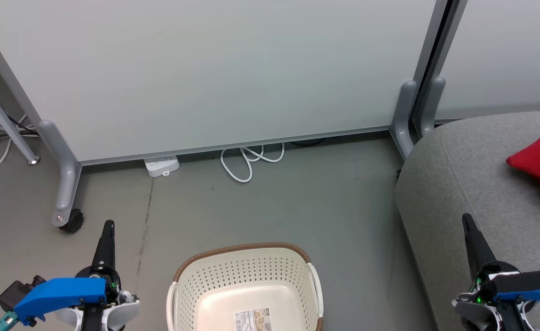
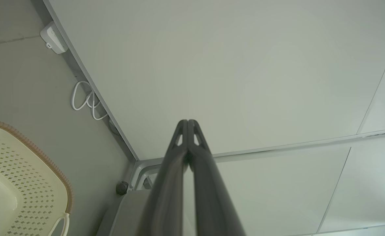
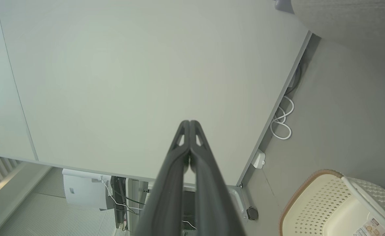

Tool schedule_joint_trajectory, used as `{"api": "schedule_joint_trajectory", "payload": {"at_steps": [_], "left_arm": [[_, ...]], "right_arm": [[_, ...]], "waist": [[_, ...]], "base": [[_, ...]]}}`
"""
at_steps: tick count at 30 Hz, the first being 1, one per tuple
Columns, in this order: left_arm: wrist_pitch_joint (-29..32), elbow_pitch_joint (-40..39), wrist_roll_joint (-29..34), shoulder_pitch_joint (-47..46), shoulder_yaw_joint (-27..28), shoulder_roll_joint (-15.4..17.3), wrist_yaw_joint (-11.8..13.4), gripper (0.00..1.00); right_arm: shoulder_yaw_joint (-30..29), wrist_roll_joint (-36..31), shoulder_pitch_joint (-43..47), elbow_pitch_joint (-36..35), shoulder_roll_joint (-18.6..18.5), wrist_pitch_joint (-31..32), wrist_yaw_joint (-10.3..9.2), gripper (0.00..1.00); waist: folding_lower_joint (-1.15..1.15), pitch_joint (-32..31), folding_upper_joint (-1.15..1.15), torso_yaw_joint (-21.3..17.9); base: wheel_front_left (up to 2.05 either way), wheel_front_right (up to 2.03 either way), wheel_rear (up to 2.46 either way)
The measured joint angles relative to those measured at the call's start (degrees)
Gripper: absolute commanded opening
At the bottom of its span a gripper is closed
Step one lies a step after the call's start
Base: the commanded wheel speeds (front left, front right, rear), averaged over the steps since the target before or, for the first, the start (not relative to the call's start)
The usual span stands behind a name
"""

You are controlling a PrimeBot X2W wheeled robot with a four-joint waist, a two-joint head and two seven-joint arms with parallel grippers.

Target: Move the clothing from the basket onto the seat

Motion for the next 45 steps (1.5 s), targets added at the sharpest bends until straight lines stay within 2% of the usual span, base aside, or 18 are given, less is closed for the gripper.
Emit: {"api": "schedule_joint_trajectory", "payload": {"at_steps": [25, 45], "left_arm": [[2.78, -0.68, -9.83, -0.27, 1.53, -0.05, -0.09, 0.0], [2.96, -0.69, -10.03, -0.29, 1.81, -0.16, -0.09, 0.0]], "right_arm": [[-0.36, 10.11, -0.23, -0.65, 0.42, 2.53, 0.01, 0.0], [-0.37, 10.34, -0.23, -0.66, 0.45, 2.53, 0.01, 0.0]], "waist": [[0.0, -0.15, 0.0, -1.52], [0.0, -0.15, 0.0, -1.54]], "base": [[0.0, 0.0, 0.0], [0.0, 0.0, 0.0]]}}
